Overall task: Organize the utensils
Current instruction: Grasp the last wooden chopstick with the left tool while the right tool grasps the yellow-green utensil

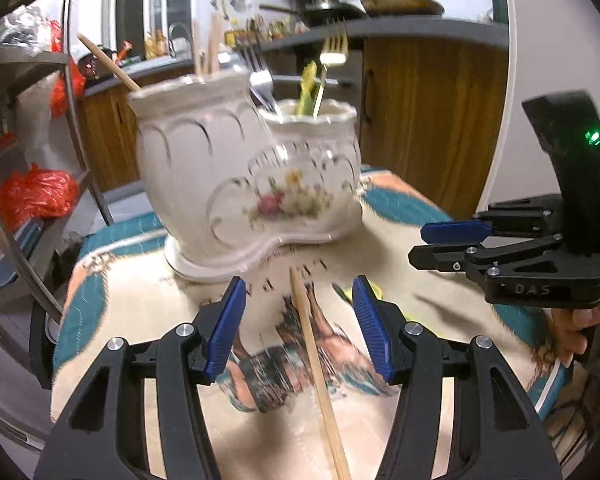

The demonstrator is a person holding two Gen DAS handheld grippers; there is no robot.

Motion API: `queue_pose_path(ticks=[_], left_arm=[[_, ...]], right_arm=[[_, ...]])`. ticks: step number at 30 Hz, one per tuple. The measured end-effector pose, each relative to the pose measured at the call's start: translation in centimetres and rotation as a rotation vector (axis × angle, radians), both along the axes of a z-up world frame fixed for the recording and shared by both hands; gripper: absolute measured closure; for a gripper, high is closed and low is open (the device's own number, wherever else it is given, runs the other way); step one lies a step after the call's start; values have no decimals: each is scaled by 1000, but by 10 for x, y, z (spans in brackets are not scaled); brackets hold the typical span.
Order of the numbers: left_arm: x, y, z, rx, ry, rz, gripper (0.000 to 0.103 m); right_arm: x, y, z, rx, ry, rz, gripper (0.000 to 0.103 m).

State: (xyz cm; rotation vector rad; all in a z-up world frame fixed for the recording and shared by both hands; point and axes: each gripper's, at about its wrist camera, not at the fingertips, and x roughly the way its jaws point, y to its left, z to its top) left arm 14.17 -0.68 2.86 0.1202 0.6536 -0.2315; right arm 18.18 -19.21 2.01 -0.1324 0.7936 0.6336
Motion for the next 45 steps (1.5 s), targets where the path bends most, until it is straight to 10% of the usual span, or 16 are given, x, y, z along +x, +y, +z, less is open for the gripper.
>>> queue_pose_path(ticks=[9, 23, 45], left_arm=[[0, -1, -16, 33, 117, -31, 51], [1, 10, -29, 45, 213, -60, 90], [36, 50, -12, 148, 563, -264, 91]], right_arm=[[-16, 14, -4, -6, 50, 96, 65], [-25, 26, -13, -130, 61, 184, 73], [25, 70, -6, -588, 407, 362, 77]])
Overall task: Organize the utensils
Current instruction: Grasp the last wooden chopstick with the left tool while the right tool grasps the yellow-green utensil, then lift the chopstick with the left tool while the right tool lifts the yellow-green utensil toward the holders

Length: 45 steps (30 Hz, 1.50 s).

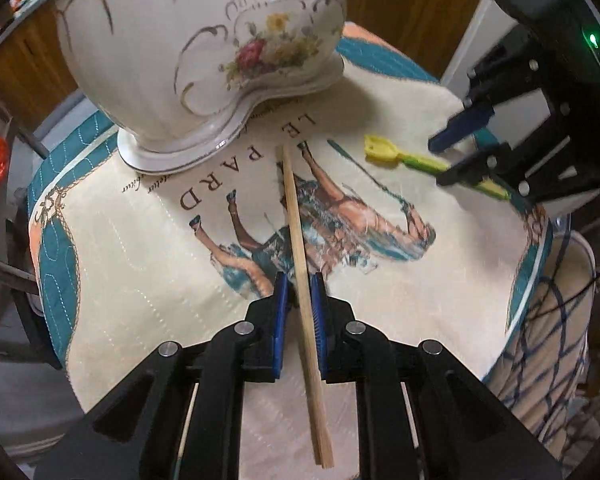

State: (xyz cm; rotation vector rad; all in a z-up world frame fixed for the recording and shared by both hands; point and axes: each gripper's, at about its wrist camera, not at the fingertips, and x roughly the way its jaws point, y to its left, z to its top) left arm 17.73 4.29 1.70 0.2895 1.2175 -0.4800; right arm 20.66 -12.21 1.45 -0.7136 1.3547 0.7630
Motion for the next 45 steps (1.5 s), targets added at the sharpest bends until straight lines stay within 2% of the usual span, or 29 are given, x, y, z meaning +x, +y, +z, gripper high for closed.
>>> queue_pose_path(ticks=[3, 6, 11, 15, 19, 25, 30, 36, 41, 45], left_arm=[[5, -2, 0, 36, 52, -36, 91], [7, -3, 0, 85, 82, -63, 91], [9, -9, 1, 137, 99, -79, 91], [12, -10, 2, 138, 86, -74, 93], [7, -16, 2, 121, 47, -50, 97], [-20, 2, 19, 50, -59, -12, 97], [-46, 8, 48, -55, -193, 12, 97], [-62, 23, 83, -221, -352, 52, 97], [-65, 11, 101, -319, -476, 126, 97], [-63, 10, 116, -365, -565, 177, 97]], right_arm=[[-4, 10, -1, -42, -12, 27, 77], [-13, 21, -2, -74, -17, 61, 84], [-18, 32, -6, -92, -4, 70, 89], [-21, 27, -4, -57, -26, 56, 92], [-24, 13, -1, 20, -60, 19, 92], [-34, -10, 13, 176, -113, -38, 92], [-40, -39, 30, 365, -154, -112, 92], [-47, -66, 51, 558, -227, -183, 92], [-45, -79, 73, 708, -286, -238, 92], [-44, -86, 85, 785, -325, -256, 92]])
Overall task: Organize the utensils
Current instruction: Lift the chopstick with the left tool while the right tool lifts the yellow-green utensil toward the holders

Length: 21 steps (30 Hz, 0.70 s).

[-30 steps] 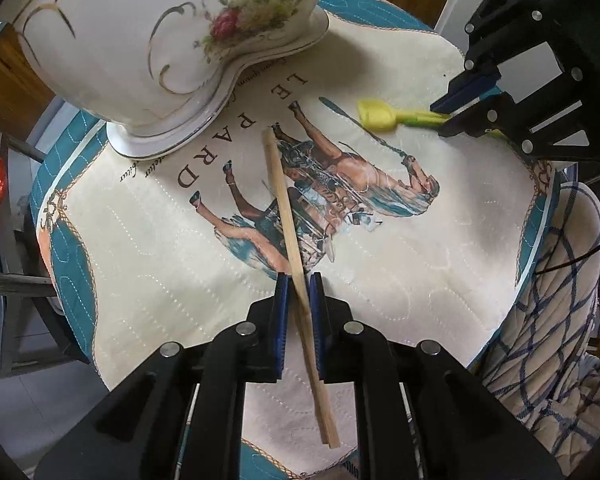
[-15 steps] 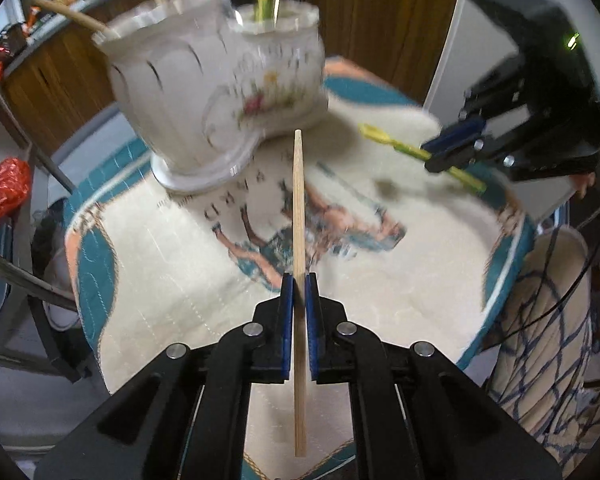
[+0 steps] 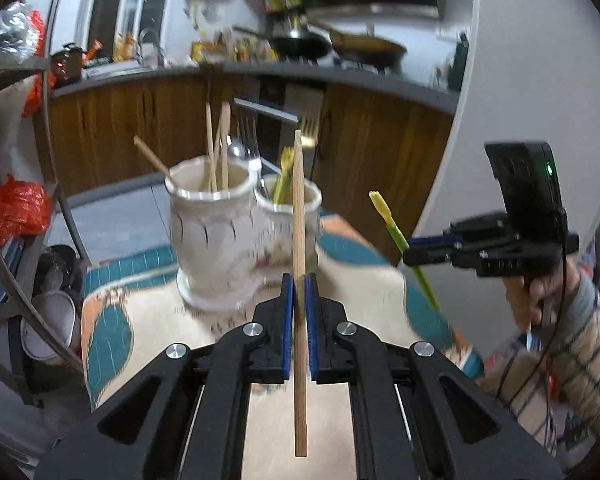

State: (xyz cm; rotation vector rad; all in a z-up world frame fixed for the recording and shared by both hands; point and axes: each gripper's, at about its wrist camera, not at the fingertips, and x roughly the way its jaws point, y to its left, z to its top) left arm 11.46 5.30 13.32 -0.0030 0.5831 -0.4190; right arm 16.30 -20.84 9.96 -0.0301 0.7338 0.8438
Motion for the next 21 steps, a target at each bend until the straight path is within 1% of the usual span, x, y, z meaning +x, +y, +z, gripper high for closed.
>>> queue_pose_path(ticks=[6, 11, 18, 21], left_arm=[[7, -9, 5, -51, -107, 50, 97], [17, -14, 17, -82, -178, 91, 97], [32, -20, 30, -73, -261, 129, 97], [39, -22, 33, -67, -281, 141, 97]], right_arm=[[10, -1, 11, 114, -35, -17, 92], [18, 5, 21, 162, -71, -26, 92], [32, 13, 30, 217, -108, -38, 92], [40, 13, 29, 243, -111, -44, 92]])
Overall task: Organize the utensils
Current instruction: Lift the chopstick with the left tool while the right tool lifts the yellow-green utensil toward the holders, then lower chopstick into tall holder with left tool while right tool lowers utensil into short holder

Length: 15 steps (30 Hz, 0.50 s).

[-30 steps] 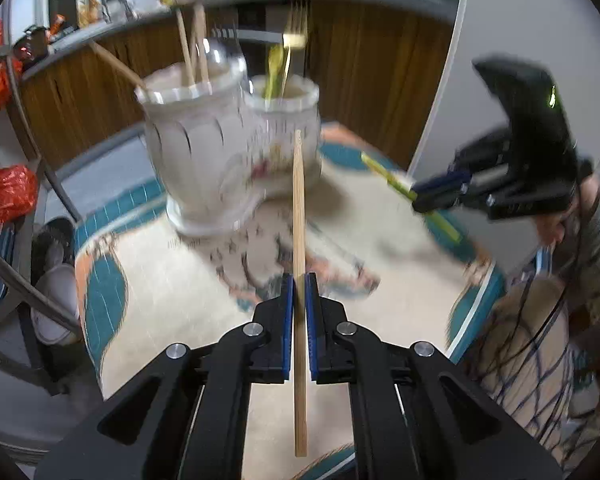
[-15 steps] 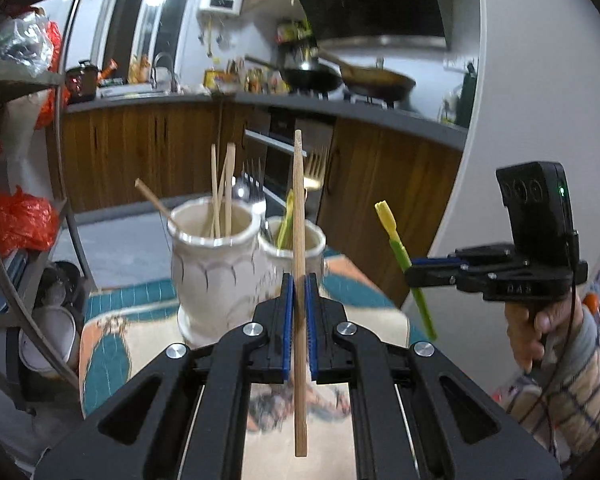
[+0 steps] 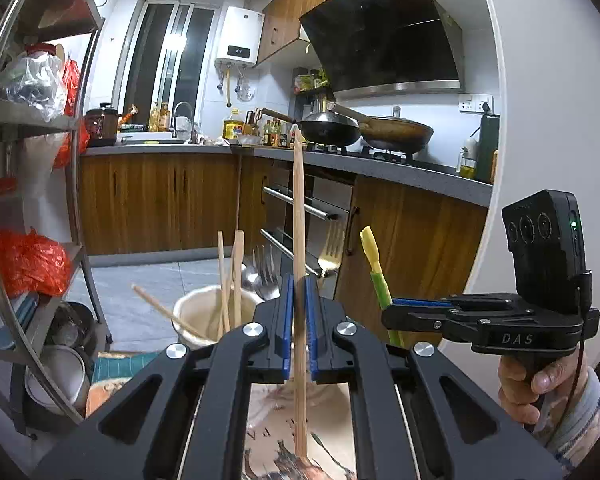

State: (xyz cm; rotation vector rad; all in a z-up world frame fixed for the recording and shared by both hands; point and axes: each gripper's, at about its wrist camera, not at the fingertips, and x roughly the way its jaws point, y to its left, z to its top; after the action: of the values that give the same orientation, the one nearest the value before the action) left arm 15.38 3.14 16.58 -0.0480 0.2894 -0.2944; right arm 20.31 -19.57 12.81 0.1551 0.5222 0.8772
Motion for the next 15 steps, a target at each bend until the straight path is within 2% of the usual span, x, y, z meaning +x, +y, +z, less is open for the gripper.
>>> queue_pose_path(ticks=[6, 15], left_arm=[[16, 6, 1, -1, -24, 39, 97], [36, 18, 4, -41, -24, 73, 97]], right_arm=[[17, -5, -4, 63, 2, -19, 92], [34, 4, 2, 87, -6, -40, 92]])
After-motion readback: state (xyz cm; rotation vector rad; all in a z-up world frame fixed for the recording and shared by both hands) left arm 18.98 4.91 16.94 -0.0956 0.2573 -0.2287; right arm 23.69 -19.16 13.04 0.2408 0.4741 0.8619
